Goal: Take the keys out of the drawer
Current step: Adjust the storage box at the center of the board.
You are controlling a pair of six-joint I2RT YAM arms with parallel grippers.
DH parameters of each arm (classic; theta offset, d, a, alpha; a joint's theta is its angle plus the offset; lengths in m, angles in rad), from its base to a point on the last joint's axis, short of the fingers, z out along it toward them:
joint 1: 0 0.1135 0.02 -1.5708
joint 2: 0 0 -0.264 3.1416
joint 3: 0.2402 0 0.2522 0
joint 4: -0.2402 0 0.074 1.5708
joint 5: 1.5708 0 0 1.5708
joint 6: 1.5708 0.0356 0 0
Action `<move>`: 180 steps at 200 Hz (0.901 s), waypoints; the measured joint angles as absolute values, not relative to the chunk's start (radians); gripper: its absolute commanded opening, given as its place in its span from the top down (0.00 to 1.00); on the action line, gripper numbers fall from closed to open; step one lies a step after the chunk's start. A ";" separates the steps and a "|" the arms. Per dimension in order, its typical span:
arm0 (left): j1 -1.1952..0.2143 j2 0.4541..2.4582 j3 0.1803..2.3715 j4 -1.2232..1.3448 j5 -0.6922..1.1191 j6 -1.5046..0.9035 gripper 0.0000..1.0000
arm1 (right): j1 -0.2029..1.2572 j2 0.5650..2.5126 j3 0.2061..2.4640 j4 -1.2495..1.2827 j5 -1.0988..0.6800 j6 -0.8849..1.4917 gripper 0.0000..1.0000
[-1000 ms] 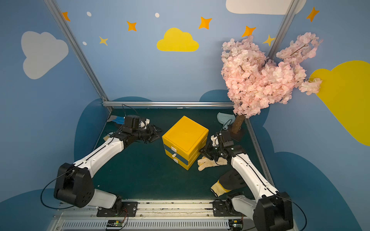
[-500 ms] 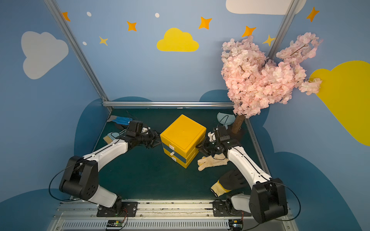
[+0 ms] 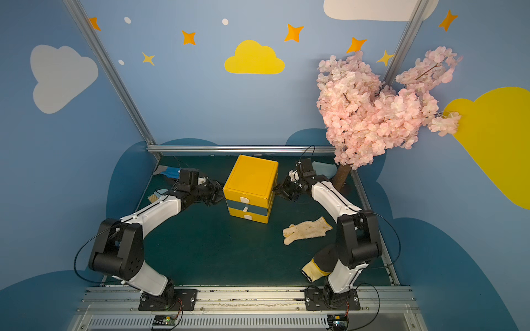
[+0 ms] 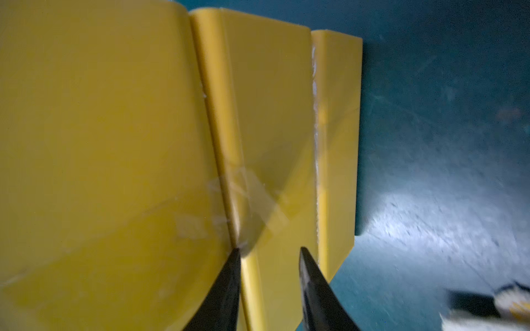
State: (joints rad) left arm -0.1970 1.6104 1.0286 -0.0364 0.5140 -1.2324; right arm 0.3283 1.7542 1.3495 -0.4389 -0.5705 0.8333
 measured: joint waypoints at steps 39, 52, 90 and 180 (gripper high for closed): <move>-0.163 1.648 1.081 -0.047 0.555 -1.235 0.45 | 0.319 1.914 1.540 -0.447 -0.590 0.822 0.65; -0.152 1.647 1.089 -0.053 0.567 -1.235 0.45 | 0.319 1.935 1.569 -0.450 -0.593 0.822 0.65; -0.105 1.606 1.094 -0.128 0.587 -1.210 0.44 | 0.319 1.923 1.567 -0.479 -0.585 0.830 0.60; -0.348 1.212 1.171 -0.457 0.197 -1.131 0.43 | 0.258 1.759 1.731 -0.826 -0.538 0.690 0.57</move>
